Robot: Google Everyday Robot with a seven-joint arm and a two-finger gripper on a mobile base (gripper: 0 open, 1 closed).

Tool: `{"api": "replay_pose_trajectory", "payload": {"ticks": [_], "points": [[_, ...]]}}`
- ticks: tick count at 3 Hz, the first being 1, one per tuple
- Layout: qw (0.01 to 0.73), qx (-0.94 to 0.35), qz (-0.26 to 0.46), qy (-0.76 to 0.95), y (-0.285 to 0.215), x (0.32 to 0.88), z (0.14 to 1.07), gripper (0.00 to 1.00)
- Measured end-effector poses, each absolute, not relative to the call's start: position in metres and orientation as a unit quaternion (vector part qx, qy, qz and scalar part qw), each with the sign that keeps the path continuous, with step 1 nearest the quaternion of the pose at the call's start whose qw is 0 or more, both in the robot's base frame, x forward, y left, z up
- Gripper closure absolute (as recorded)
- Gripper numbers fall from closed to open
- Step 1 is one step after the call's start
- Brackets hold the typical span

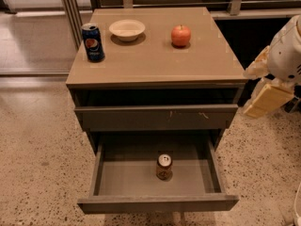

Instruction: Pick orange can from middle drawer and place on counter

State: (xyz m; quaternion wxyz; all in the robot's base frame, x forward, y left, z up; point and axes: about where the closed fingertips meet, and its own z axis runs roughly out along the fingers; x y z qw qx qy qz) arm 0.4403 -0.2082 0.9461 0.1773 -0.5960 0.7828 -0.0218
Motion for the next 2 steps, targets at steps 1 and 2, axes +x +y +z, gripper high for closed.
{"api": "replay_pose_trajectory", "payload": {"ticks": [1, 2], "points": [[0.196, -0.590, 0.013, 0.783, -0.193, 0.455, 0.885, 0.63], [0.206, -0.591, 0.055, 0.778, -0.170, 0.470, 0.821, 0.87]]}}
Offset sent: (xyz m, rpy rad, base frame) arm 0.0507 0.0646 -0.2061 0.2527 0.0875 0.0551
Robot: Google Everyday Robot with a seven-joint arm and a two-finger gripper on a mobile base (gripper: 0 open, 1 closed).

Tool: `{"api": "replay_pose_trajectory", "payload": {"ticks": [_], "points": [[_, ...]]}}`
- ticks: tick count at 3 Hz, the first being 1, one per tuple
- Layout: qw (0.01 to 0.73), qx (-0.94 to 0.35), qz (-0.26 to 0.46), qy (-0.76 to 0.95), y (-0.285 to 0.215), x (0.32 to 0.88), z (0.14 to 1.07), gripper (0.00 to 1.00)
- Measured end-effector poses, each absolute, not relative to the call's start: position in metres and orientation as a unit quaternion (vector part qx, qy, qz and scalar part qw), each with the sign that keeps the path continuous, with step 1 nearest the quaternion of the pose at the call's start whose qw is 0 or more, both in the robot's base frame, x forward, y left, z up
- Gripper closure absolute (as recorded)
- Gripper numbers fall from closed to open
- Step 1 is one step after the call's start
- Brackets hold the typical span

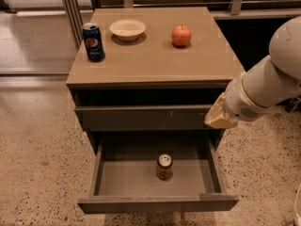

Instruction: Pick orange can from middle drawer and place on counter

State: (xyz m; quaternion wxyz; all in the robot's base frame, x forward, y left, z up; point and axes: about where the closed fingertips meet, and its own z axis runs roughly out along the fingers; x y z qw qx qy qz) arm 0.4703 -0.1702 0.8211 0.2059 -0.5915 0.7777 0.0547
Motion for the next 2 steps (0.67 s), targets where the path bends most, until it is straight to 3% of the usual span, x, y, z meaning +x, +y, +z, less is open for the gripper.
{"api": "replay_pose_trajectory", "payload": {"ticks": [1, 2], "points": [[0.191, -0.599, 0.079, 0.774, -0.1476, 0.4752, 0.7563, 1.00], [0.191, -0.599, 0.079, 0.774, -0.1476, 0.4752, 0.7563, 1.00]]}}
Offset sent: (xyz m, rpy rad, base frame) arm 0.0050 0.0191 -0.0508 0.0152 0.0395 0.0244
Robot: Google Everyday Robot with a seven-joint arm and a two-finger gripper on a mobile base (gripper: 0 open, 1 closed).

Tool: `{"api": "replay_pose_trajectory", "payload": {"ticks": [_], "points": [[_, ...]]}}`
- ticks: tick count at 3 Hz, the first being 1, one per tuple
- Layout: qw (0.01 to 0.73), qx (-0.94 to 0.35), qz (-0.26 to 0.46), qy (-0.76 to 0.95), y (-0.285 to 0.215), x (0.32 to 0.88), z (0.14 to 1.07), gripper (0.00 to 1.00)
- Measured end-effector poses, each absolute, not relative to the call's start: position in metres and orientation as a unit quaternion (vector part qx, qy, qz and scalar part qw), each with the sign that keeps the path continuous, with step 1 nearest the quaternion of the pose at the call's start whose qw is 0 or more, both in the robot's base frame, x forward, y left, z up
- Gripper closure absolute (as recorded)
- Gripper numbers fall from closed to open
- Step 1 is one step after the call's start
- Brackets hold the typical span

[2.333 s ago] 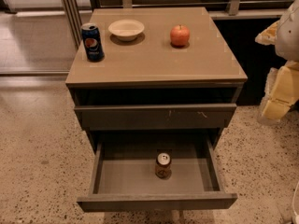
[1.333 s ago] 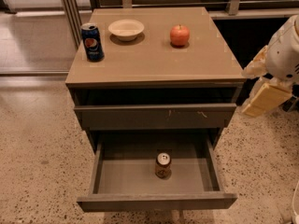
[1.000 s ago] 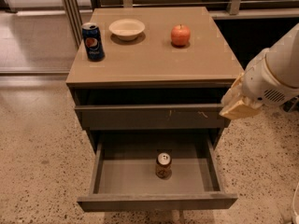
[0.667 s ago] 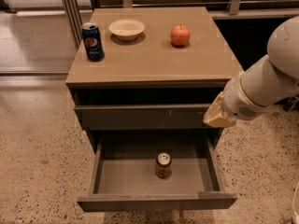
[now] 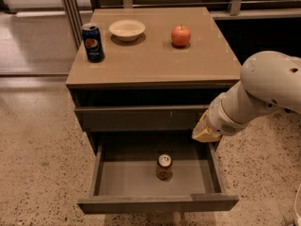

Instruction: Pick orange can from middle drawer and place on counter

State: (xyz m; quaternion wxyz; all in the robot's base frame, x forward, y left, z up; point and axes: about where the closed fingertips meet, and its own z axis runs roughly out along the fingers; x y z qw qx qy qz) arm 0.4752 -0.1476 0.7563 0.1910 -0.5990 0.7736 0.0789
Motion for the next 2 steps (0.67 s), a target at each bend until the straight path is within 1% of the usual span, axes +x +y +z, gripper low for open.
{"api": "replay_pose_trajectory", "payload": {"ticks": [1, 2], "points": [[0.190, -0.602, 0.068, 0.772, -0.161, 0.475, 0.722, 1.00], [0.200, -0.606, 0.065, 0.767, -0.180, 0.482, 0.661, 1.00]]}}
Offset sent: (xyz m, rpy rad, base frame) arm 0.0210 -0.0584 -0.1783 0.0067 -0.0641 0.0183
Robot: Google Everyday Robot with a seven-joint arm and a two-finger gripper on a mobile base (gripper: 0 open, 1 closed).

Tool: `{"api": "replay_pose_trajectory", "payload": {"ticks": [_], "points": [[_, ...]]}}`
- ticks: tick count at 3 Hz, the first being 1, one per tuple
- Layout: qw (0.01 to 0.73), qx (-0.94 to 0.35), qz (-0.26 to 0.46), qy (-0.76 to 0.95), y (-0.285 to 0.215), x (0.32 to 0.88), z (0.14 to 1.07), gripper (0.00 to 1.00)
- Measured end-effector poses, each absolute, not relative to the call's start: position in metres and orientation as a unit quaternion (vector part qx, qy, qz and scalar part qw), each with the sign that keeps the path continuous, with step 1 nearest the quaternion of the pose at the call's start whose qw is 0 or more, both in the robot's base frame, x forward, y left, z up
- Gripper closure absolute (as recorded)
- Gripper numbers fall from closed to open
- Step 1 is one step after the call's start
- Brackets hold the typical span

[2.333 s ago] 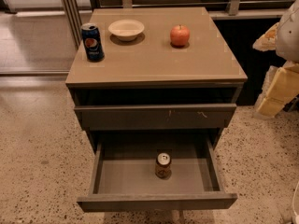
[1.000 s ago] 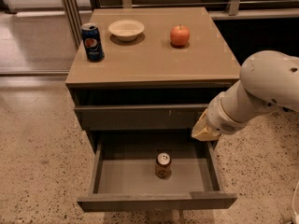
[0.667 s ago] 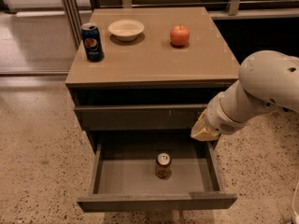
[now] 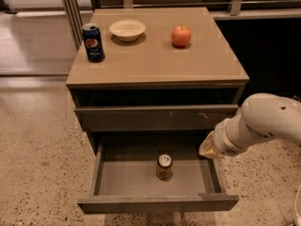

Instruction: Pick orange can from middle drawer and place on counter

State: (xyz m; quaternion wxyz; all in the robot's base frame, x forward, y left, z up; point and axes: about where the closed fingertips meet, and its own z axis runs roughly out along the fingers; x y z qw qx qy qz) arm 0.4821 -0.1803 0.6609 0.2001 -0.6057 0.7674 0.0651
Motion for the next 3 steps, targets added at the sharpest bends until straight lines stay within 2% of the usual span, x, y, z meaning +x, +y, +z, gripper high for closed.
{"api": "replay_pose_trajectory", "payload": {"ticks": [2, 3], "points": [[0.258, -0.573, 0.117, 0.769, -0.205, 0.512, 0.545, 1.00], [0.251, -0.570, 0.137, 0.771, -0.200, 0.506, 0.521, 1.00]]}}
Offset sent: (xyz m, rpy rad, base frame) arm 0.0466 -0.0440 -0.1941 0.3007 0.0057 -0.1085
